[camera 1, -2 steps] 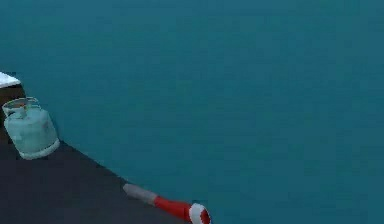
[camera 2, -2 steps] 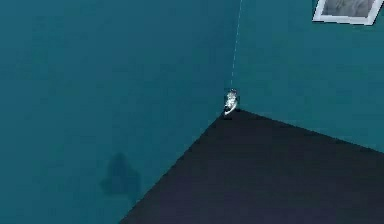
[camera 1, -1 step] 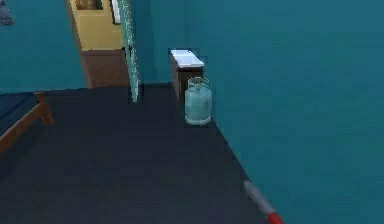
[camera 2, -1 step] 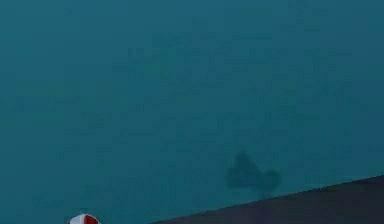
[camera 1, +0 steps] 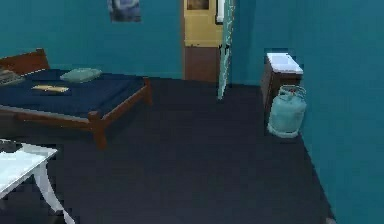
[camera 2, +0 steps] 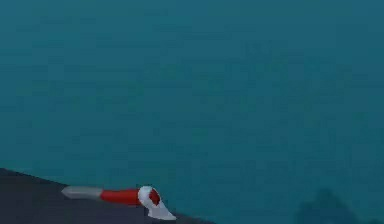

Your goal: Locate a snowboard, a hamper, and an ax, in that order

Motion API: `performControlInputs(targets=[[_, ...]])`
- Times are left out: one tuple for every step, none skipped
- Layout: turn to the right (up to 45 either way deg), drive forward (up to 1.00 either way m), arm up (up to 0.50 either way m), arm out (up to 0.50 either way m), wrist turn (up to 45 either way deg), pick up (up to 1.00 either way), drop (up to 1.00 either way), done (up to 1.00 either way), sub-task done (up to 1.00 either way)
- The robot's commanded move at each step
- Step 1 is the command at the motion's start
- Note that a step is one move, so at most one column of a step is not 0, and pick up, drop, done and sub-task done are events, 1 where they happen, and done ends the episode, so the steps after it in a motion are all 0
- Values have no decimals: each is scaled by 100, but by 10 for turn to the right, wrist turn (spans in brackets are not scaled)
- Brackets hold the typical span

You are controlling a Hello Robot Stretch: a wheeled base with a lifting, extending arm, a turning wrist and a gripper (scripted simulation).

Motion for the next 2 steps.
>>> performControlInputs(targets=[[0,100,0,0,0,0,0,0,0],[-30,0,0,0,0,0,0,0,0]])
